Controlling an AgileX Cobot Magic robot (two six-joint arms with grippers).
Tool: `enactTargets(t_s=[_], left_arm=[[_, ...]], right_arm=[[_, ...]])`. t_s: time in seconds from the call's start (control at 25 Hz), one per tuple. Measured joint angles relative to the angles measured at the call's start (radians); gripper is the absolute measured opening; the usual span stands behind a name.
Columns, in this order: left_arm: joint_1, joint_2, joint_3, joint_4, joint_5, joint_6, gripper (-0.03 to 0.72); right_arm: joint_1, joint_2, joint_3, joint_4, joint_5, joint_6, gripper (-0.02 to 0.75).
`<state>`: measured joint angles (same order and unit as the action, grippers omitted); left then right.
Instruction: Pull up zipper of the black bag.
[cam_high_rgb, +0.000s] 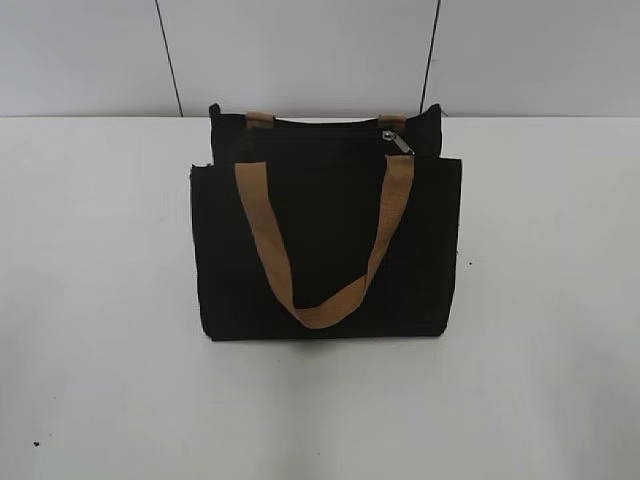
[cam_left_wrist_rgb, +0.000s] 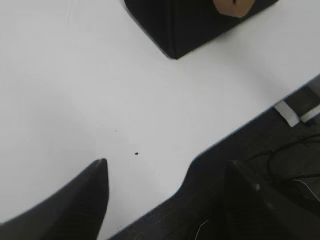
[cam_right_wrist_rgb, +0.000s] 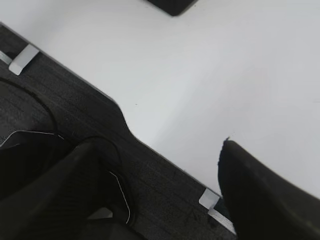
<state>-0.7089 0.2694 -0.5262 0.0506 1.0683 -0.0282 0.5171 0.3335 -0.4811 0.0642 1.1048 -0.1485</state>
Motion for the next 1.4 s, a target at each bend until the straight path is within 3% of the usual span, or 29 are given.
enactTargets(t_s=[0.12, 0.4, 0.52, 0.6, 0.76, 1.4], left_arm=[[0.12, -0.001, 0.0, 0.0, -0.001, 0.0, 0.543], [0.508, -0.117, 0.0, 0.003, -0.005, 0.0, 0.542], [0.642, -0.198, 0.0, 0.004, -0.005, 0.0, 0.542], [0.695, -0.232, 0.0, 0.005, -0.004, 0.0, 0.539], [0.725, -0.274, 0.0, 0.005, -0.005, 0.0, 0.525], [0.726, -0.279, 0.0, 0.006, -0.006, 0.0, 0.518]], right_arm=[[-0.096, -0.009, 0.0, 0.01, 0.0, 0.0, 0.579], [-0.485, -0.144, 0.0, 0.02, -0.003, 0.0, 0.579], [-0.557, -0.229, 0.0, 0.022, -0.003, 0.0, 0.579], [-0.577, -0.268, 0.0, 0.028, -0.003, 0.0, 0.579], [-0.579, -0.327, 0.0, 0.037, -0.003, 0.0, 0.579], [-0.579, -0.34, 0.0, 0.042, -0.003, 0.0, 0.579]])
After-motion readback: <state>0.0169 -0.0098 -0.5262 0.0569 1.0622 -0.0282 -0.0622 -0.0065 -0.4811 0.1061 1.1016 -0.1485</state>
